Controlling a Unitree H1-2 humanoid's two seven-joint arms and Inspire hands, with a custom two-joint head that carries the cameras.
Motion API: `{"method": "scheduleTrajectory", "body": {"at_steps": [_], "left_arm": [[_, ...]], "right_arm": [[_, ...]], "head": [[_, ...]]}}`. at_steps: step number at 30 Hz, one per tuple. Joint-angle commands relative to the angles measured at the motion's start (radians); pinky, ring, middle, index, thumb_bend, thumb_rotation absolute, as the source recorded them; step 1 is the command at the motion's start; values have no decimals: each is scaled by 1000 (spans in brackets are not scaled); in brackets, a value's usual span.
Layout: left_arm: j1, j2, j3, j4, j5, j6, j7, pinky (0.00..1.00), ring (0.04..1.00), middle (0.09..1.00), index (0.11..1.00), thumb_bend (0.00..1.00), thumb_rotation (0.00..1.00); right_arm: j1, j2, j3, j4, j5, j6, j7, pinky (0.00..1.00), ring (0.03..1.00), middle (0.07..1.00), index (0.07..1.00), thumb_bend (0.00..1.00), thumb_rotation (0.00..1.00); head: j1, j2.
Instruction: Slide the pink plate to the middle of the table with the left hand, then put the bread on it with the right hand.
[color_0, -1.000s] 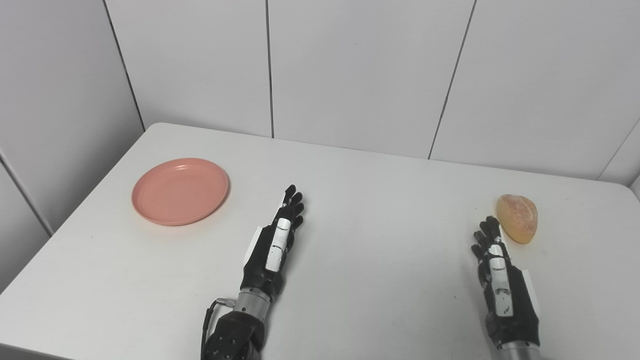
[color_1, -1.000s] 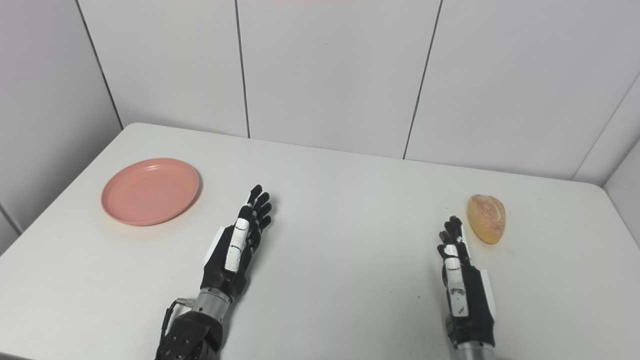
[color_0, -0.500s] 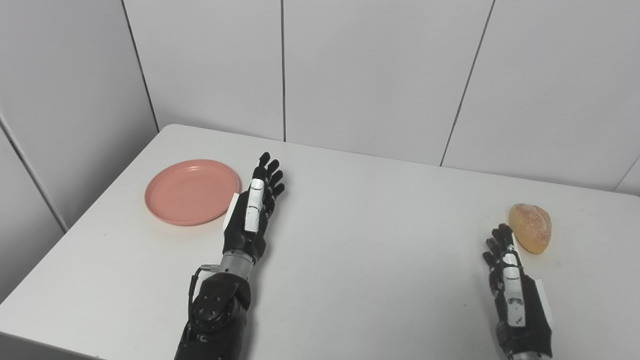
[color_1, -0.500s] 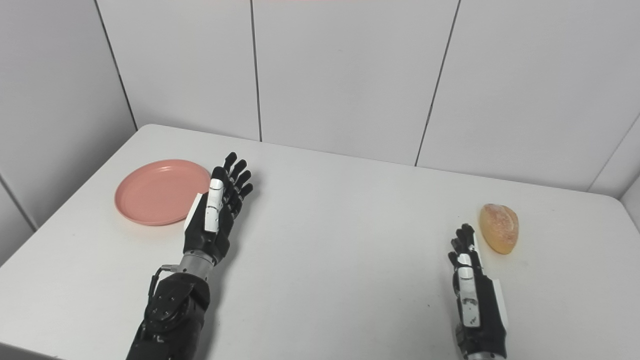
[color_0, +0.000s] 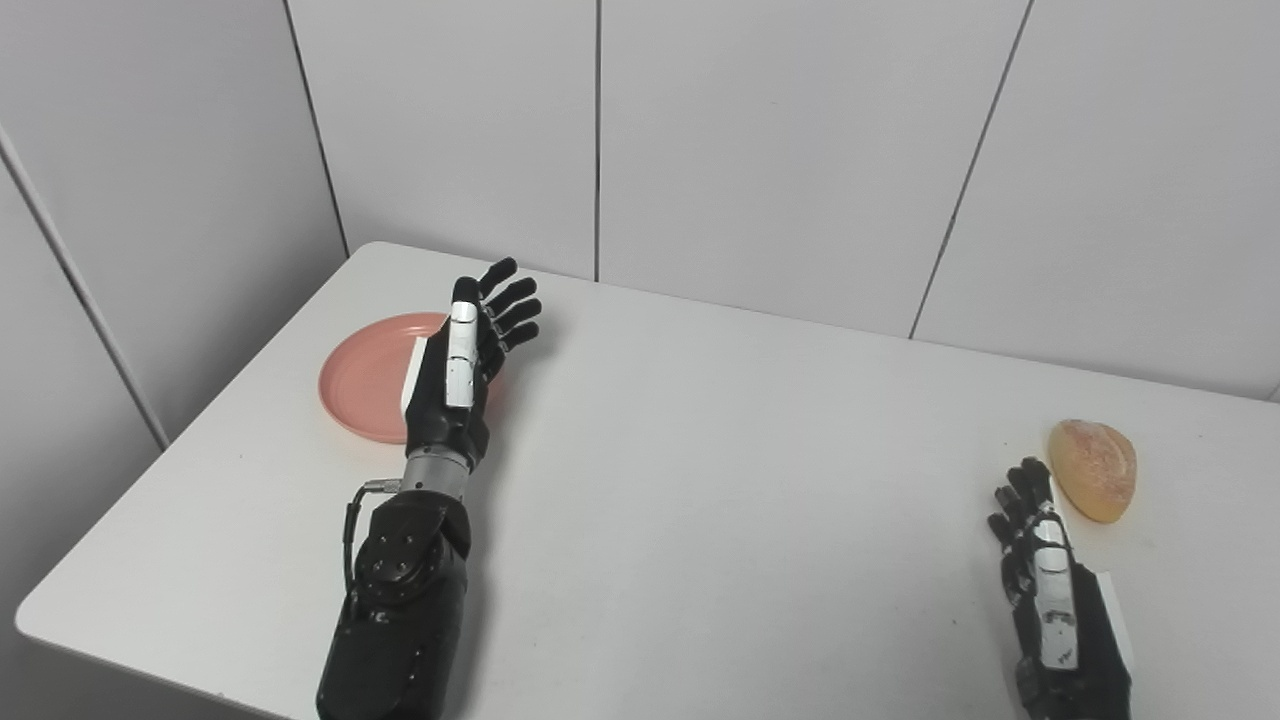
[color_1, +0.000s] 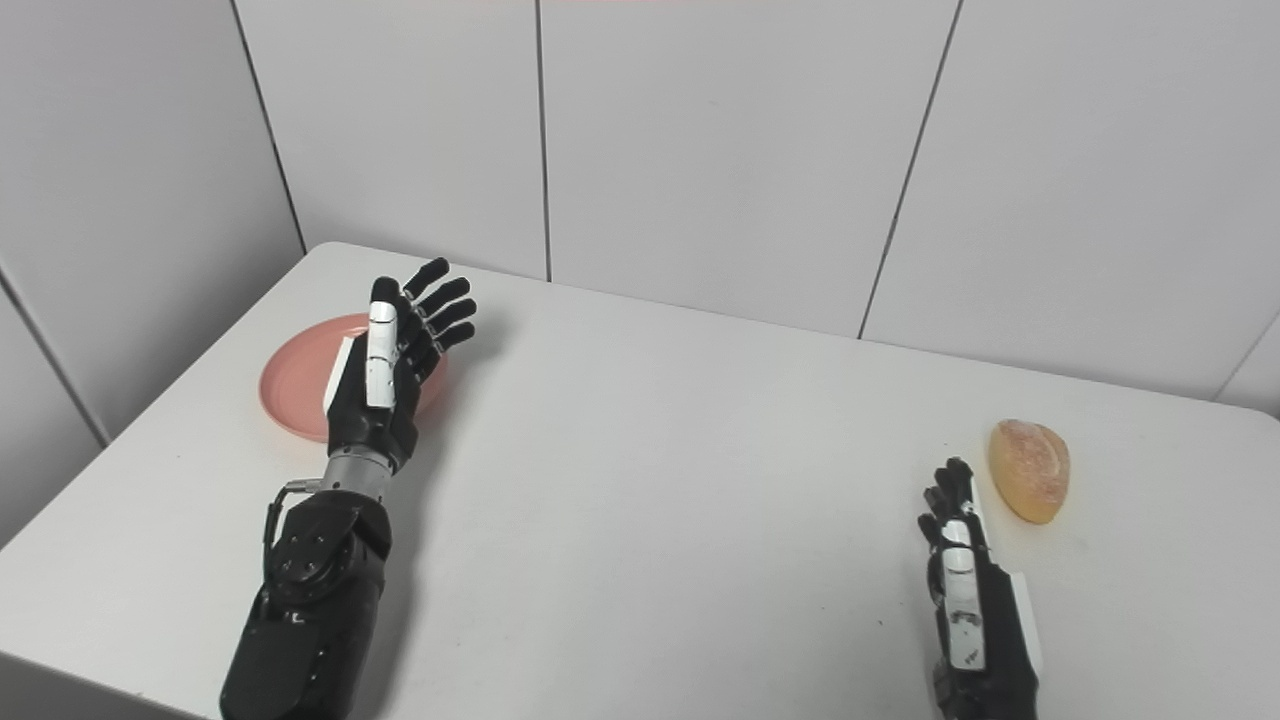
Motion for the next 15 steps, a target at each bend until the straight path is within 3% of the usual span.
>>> {"method": "scheduleTrajectory", "body": {"at_steps": [1, 7, 15], "left_arm": [[-58, 28, 14, -18, 21, -46, 24, 760, 775, 779, 786, 780, 1000], [-89, 52, 61, 10, 22, -64, 74, 645, 684, 693, 692, 785, 1000], [-118, 133, 114, 74, 19, -67, 92, 658, 696, 704, 697, 799, 1000]], "right_arm": [[40, -16, -13, 30, 12, -44, 14, 1000, 1000, 1000, 1000, 627, 995], [44, -16, -17, 33, 19, -47, 20, 1000, 1000, 1000, 1000, 626, 998], [69, -24, -15, 4, 16, -48, 24, 1000, 994, 1000, 1000, 585, 1000]], "head": [[11, -3], [18, -13], [23, -28]]}}
